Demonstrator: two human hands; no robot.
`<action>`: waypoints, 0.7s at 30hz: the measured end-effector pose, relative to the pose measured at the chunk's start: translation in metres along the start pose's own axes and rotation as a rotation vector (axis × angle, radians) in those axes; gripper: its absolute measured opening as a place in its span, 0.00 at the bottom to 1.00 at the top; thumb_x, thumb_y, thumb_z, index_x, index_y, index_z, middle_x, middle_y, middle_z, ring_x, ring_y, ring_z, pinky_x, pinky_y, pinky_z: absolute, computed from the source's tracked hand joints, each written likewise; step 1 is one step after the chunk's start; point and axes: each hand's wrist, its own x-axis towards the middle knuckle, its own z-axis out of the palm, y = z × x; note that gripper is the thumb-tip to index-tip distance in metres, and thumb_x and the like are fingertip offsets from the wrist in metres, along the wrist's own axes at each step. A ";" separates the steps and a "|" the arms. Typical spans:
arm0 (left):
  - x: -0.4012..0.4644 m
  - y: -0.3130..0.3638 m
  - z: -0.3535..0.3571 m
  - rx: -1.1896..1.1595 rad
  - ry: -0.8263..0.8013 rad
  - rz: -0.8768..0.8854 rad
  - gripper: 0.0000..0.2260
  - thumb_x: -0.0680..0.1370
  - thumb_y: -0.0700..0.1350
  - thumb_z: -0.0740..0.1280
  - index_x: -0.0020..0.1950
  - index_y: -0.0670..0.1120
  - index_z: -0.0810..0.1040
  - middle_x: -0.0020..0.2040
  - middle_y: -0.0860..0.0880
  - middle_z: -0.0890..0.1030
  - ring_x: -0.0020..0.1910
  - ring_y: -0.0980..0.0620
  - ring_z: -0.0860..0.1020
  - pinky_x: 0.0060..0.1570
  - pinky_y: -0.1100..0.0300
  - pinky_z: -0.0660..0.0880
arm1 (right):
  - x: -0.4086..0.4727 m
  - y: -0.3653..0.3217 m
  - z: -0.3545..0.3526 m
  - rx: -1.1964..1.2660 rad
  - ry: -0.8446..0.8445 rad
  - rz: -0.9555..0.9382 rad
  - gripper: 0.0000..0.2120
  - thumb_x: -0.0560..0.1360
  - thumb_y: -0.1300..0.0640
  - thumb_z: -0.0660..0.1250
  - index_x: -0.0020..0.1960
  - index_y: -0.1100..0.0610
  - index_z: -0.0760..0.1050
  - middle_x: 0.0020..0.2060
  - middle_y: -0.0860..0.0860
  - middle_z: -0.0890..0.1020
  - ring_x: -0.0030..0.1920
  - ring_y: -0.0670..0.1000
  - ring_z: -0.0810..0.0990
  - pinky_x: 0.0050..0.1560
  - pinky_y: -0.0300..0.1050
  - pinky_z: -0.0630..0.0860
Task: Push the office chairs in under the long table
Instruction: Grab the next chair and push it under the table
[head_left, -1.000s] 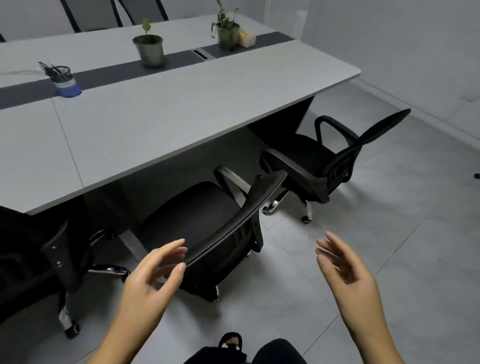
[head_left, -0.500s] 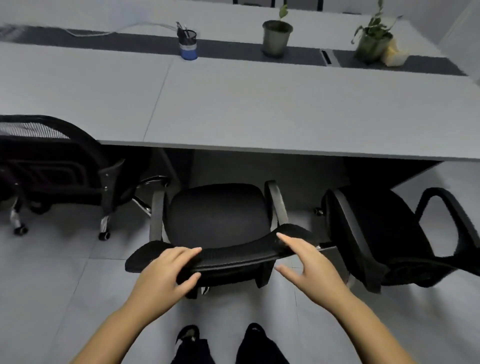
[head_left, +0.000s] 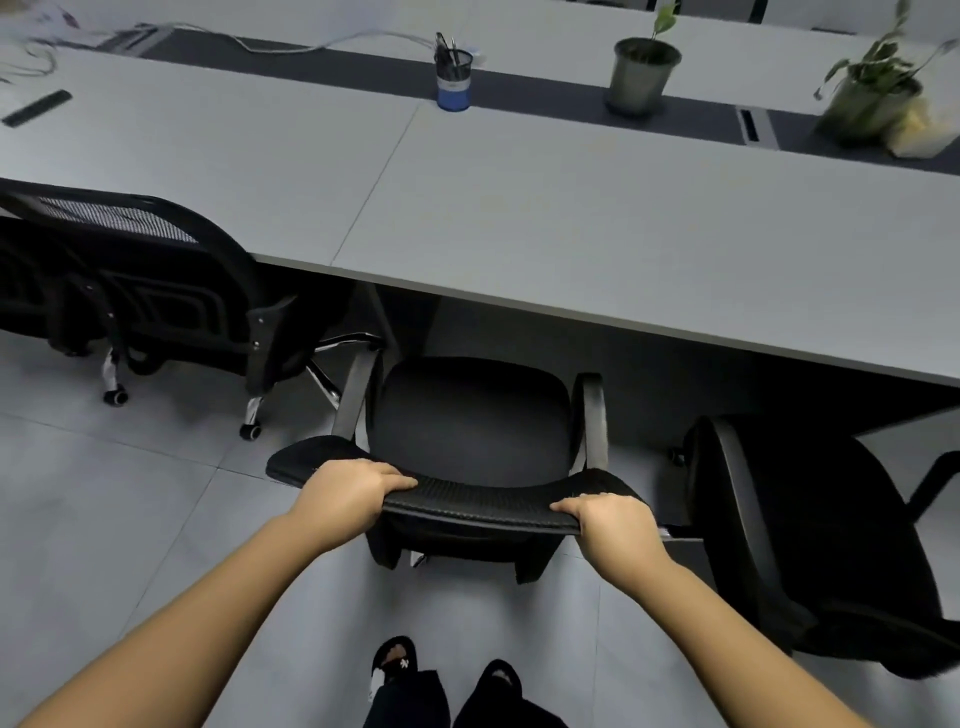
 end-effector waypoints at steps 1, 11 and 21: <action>0.006 -0.002 -0.003 0.006 -0.025 -0.004 0.23 0.73 0.37 0.62 0.64 0.57 0.74 0.64 0.56 0.78 0.61 0.52 0.76 0.52 0.56 0.75 | 0.002 0.000 -0.001 -0.004 -0.002 0.010 0.24 0.72 0.64 0.59 0.64 0.45 0.71 0.57 0.47 0.81 0.57 0.52 0.78 0.49 0.43 0.72; 0.067 -0.026 -0.028 0.032 -0.070 0.064 0.20 0.76 0.41 0.60 0.64 0.59 0.73 0.64 0.57 0.78 0.61 0.55 0.75 0.55 0.57 0.74 | 0.035 0.003 -0.002 -0.040 0.133 0.097 0.22 0.66 0.65 0.66 0.55 0.46 0.80 0.40 0.48 0.86 0.40 0.53 0.83 0.33 0.44 0.76; 0.158 -0.037 -0.046 0.019 -0.057 0.098 0.23 0.75 0.36 0.58 0.65 0.57 0.72 0.66 0.55 0.76 0.63 0.53 0.74 0.55 0.56 0.74 | 0.102 0.036 -0.044 -0.069 0.092 0.181 0.21 0.73 0.60 0.59 0.60 0.41 0.74 0.58 0.43 0.81 0.56 0.48 0.78 0.47 0.43 0.74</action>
